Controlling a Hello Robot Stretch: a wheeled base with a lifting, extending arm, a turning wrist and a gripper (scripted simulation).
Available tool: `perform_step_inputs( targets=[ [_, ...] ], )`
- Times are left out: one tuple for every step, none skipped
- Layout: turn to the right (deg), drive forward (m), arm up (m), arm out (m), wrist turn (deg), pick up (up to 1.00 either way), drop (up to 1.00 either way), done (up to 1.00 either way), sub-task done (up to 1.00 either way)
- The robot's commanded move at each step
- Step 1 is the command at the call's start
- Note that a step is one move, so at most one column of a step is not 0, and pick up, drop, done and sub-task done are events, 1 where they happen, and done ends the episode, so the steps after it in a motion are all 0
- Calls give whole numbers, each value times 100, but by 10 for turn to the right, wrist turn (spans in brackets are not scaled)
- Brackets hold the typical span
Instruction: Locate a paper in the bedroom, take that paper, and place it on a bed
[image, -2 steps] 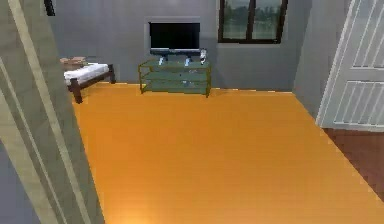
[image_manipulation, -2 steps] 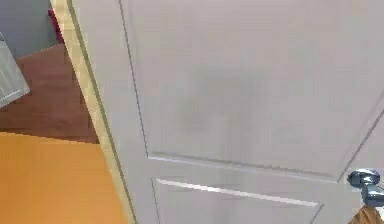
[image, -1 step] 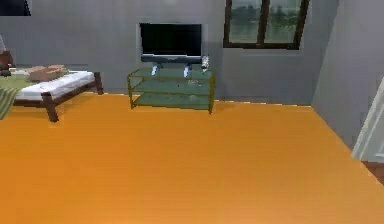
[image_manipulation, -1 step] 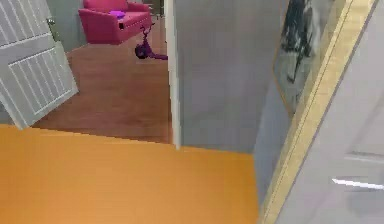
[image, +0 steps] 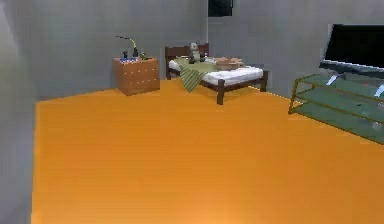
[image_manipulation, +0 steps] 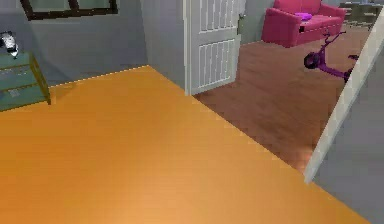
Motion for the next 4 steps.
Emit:
perform_step_inputs(
  targets=[
    [-180, 0, 0, 0, 0, 0, 0, 0, 0],
    [0, 100, 0, 0, 0, 0, 0, 0, 0],
    [0, 100, 0, 0, 0, 0, 0, 0, 0],
    [0, 100, 0, 0, 0, 0, 0, 0, 0]
  ],
)
